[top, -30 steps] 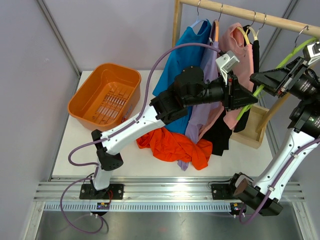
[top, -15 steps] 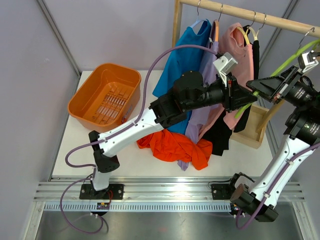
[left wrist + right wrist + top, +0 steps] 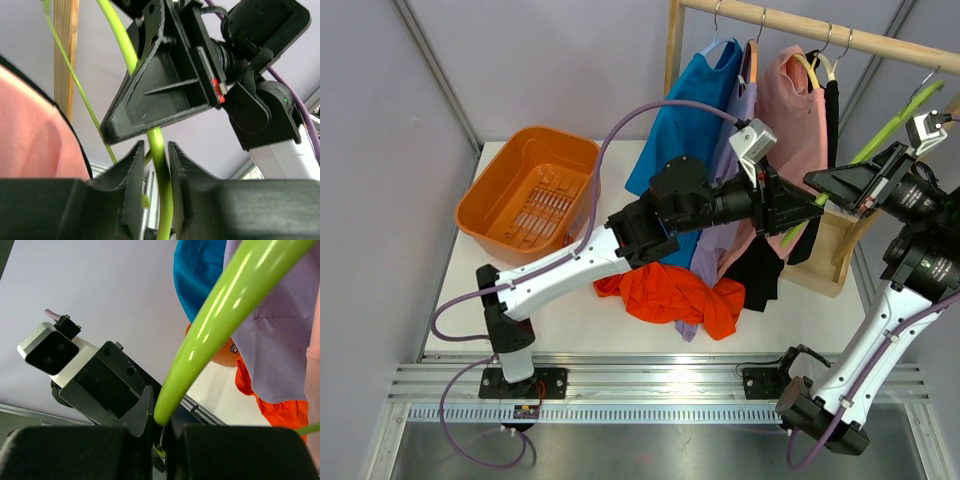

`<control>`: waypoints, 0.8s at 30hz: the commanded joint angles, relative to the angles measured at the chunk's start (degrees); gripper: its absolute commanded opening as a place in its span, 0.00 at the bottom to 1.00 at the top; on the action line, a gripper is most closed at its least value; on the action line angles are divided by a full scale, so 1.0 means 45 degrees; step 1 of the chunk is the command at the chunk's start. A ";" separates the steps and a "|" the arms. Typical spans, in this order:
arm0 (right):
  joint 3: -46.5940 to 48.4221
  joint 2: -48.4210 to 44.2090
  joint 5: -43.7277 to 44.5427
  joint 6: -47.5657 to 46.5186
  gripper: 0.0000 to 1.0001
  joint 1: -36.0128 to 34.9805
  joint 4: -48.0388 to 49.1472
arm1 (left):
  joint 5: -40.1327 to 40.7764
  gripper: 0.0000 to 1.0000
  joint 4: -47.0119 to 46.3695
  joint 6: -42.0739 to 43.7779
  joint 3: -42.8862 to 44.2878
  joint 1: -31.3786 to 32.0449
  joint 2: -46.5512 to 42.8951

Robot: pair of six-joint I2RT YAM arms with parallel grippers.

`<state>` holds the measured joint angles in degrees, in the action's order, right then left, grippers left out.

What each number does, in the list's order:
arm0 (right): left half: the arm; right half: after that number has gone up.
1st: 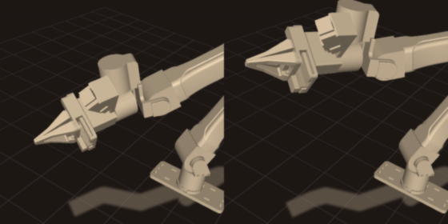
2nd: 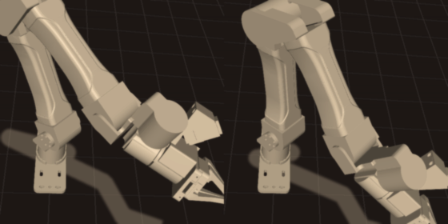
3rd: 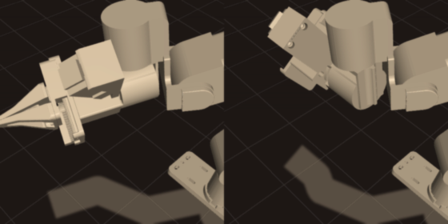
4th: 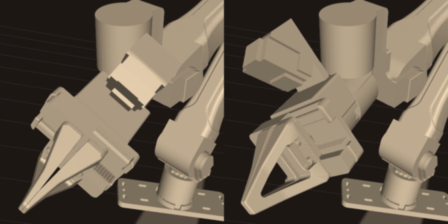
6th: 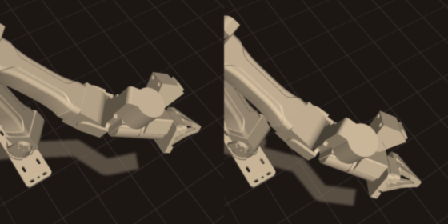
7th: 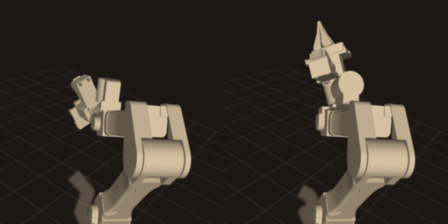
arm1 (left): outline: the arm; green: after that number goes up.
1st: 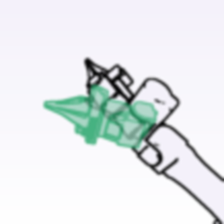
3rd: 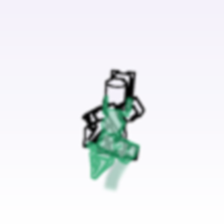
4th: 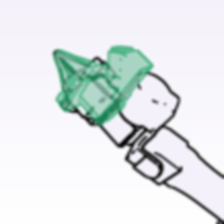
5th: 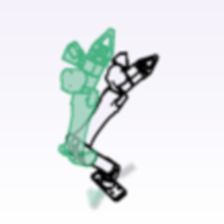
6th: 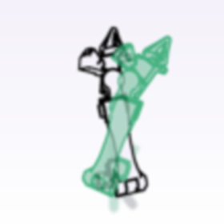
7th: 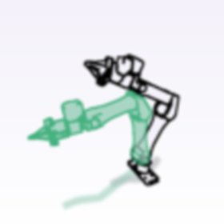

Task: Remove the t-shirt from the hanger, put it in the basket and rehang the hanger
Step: Hang the hanger back to the clothesline with the right arm

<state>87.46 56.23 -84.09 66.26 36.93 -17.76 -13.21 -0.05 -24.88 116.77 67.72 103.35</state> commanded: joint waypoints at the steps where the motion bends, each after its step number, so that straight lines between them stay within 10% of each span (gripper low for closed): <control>1: 0.0134 0.0492 -0.1272 -0.0056 0.00 -0.0022 0.0685 | 0.0143 0.35 -0.0808 0.0314 -0.0653 -0.0108 -0.1305; 10: 0.1168 0.1411 -0.1917 -0.0271 0.00 -0.0023 0.0607 | 0.0709 0.77 -0.0380 0.1368 -0.2607 -0.0108 -0.3375; 24: 0.3903 0.3929 -0.2308 -0.1148 0.00 0.0017 -0.0913 | 0.2408 0.83 -0.0027 0.2658 -0.6160 -0.0109 -0.7106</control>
<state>100.73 72.49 -86.24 65.36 36.86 -22.02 -6.42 1.72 -15.33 91.94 67.31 74.85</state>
